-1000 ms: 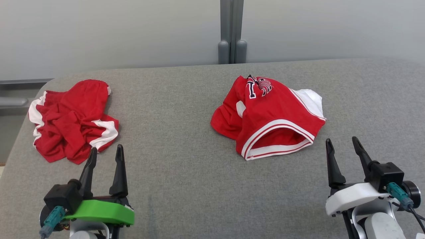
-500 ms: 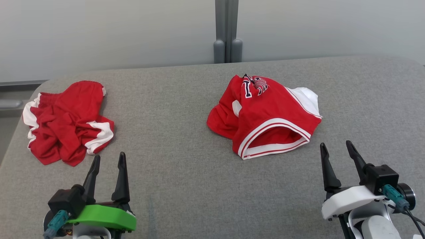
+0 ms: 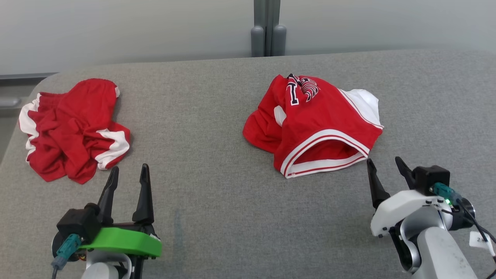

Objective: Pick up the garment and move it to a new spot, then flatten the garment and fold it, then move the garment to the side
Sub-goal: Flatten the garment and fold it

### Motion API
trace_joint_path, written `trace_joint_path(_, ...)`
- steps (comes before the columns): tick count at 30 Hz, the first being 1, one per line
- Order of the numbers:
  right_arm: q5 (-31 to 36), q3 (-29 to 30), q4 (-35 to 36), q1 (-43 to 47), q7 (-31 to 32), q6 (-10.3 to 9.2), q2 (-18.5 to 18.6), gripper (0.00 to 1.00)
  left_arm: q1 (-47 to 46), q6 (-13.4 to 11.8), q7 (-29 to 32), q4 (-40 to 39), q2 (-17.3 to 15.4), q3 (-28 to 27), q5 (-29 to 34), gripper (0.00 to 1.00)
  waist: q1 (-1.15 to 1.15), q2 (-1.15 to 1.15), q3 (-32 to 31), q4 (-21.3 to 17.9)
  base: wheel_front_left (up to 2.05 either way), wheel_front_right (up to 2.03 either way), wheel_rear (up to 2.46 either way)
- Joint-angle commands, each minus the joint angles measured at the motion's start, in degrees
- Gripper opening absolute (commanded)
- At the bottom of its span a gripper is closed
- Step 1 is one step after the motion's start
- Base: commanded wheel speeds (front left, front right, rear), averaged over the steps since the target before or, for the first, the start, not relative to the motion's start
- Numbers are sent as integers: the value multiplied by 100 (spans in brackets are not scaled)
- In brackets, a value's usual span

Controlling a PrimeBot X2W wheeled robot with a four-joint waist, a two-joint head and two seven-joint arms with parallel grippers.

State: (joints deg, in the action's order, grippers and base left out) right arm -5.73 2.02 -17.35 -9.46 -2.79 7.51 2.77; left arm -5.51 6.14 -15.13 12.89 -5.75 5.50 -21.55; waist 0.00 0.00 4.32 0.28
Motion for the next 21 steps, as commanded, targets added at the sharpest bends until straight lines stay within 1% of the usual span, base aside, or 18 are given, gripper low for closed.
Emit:
trace_joint_path(1,50,45,-204,-193,178,-4,18,100,-115,35,-4,-19,29,-24,11,100,0,0,123,61,0,0,0)
trace_joint_path(3,51,78,-526,-423,378,-4,17,100,-161,46,-3,-13,45,-12,19,100,0,0,196,109,0,0,0)
trace_joint_path(6,116,168,-976,-735,459,-4,20,100,-260,69,-4,26,73,29,17,100,0,0,313,195,0,0,0)
trace_joint_path(11,118,397,-1747,-1171,419,-4,17,100,-412,100,-3,128,87,144,41,100,0,0,448,309,0,0,0)
trace_joint_path(17,-23,234,-2558,-1683,233,-6,26,100,-508,119,-3,105,117,107,15,100,0,0,535,377,0,0,0)
trace_joint_path(19,21,279,-2794,-1842,170,-6,23,100,-516,125,-3,107,123,92,16,100,0,0,547,389,0,0,0)
trace_joint_path(20,83,375,-2902,-1917,105,-6,24,76,-510,129,-3,113,125,92,19,100,0,0,547,397,0,0,0)
trace_joint_path(21,196,498,-2977,-2000,-15,-6,28,13,-508,130,-3,115,130,95,23,100,0,0,543,407,0,0,0)
